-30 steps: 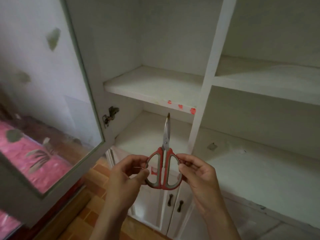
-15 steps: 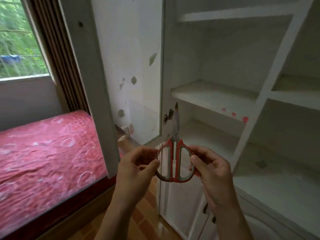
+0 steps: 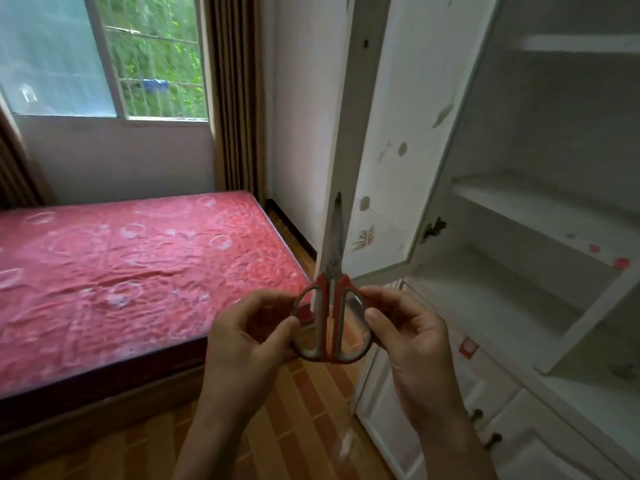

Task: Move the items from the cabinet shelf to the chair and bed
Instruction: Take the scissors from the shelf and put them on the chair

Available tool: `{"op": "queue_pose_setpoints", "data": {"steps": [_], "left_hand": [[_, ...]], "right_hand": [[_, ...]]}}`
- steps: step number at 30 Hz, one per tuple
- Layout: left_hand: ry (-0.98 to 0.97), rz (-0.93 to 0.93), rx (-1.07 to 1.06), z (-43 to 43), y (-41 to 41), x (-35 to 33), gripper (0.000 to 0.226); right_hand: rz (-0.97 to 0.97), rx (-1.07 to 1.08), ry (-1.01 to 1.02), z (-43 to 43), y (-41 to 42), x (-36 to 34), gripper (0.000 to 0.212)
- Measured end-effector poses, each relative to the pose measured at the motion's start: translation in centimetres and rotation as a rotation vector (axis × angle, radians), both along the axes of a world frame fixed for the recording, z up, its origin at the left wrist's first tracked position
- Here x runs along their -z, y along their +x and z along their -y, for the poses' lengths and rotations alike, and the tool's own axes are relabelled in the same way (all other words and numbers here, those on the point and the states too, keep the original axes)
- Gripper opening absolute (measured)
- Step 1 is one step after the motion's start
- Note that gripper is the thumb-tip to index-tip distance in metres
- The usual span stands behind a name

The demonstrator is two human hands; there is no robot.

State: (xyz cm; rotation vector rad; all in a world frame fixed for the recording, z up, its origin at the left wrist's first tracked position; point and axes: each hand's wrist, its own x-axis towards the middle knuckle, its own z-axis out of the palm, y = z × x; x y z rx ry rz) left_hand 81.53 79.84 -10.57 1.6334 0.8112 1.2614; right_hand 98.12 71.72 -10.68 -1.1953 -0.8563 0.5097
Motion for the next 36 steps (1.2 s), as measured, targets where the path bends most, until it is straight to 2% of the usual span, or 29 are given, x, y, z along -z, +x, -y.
{"op": "queue_pose_setpoints", "data": {"steps": [4, 9, 13, 18, 22, 29, 36], "left_hand": [[-0.023, 0.009, -0.124, -0.5, -4.1, 0.1, 0.031], [-0.043, 0.054, -0.333, -1.0, -7.6, 0.1, 0.020], [-0.045, 0.091, -0.519, -1.2, -8.1, 0.4, 0.029], [-0.027, 0.135, -0.768, -0.3, -8.2, -0.1, 0.026], [-0.036, 0.148, -0.938, 1.9, -9.9, 0.1, 0.024], [-0.085, 0.157, -1.132, 6.7, -14.6, 0.2, 0.021], [-0.076, 0.171, -1.291, 12.0, -22.8, 0.9, 0.022]], "right_hand": [[-0.015, -0.140, -0.012, -3.0, -2.7, 0.2, 0.028], [-0.070, -0.351, 0.000, -7.3, -5.7, 1.0, 0.018], [-0.094, -0.502, 0.002, -10.3, -6.6, 0.9, 0.019], [-0.102, -0.771, -0.004, -12.9, -7.4, 0.4, 0.017], [-0.090, -0.927, -0.009, -13.5, -10.1, 1.0, 0.025], [-0.138, -1.153, -0.052, -12.4, -17.0, 1.7, 0.022], [-0.126, -1.320, -0.072, -9.8, -27.1, 2.6, 0.021]]}}
